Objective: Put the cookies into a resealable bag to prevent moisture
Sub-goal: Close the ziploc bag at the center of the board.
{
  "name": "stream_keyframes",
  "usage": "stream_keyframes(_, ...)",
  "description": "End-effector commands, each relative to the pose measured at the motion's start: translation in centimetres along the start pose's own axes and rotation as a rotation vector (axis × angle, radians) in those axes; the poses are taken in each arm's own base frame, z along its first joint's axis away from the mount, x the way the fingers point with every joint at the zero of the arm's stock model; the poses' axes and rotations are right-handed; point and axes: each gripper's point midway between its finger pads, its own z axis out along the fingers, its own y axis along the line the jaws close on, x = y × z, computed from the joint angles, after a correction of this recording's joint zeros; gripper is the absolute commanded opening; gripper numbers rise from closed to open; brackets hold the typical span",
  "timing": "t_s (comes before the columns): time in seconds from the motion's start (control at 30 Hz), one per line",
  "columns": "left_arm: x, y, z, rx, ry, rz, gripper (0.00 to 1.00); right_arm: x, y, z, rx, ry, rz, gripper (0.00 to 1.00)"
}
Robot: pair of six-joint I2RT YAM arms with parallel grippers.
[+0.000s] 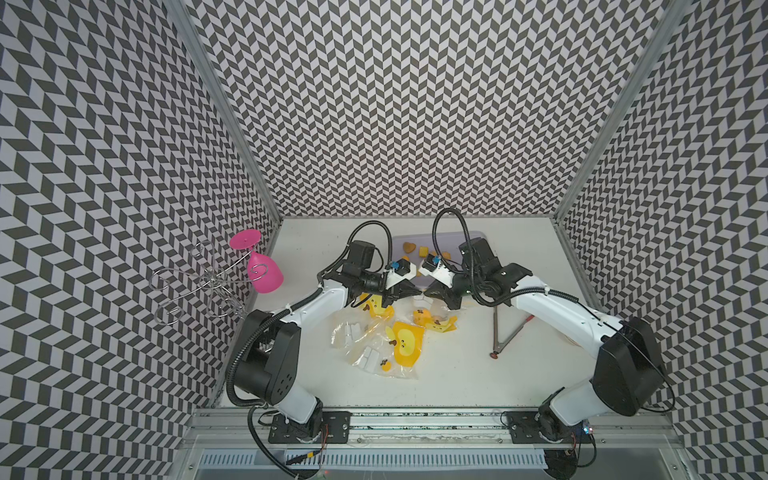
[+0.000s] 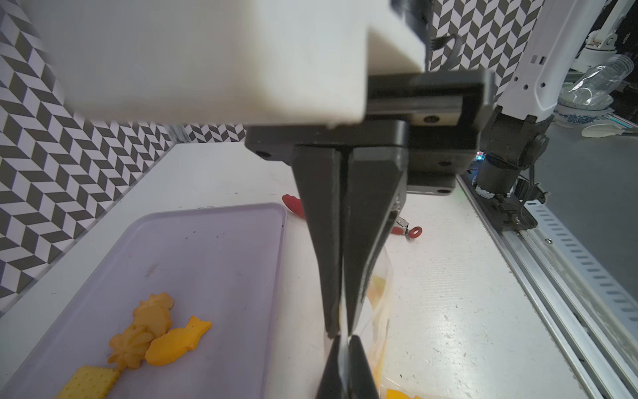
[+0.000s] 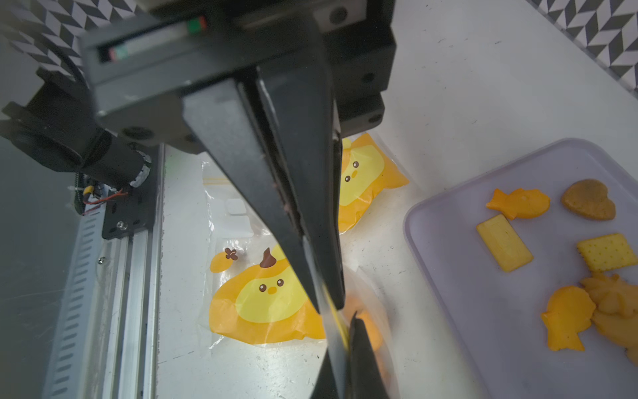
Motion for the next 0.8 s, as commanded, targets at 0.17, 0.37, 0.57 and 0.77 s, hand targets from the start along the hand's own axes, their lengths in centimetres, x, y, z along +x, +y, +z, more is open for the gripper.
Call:
stream_keyframes(0.17, -1.5, 0.2, -0.4, 0.010, -0.031, 0.046, 0.00, -0.1, -0.9, -2.2, 0.148, -0.046, 0.043, 0.08)
stream_keyframes(0.37, -1.5, 0.3, -0.5, 0.003, -0.028, 0.048, 0.00, 0.3, -1.2, -2.9, 0.192, -0.042, 0.068, 0.16)
stream_keyframes(0.57, -1.4, 0.4, -0.5, -0.001, -0.026, 0.047, 0.00, 1.4, -1.4, -3.3, 0.235, -0.027, 0.103, 0.15)
stream_keyframes(0.77, -1.3, 0.6, -0.7, -0.007, -0.026, 0.040, 0.00, 2.7, -1.4, -3.8, 0.273, -0.016, 0.136, 0.13)
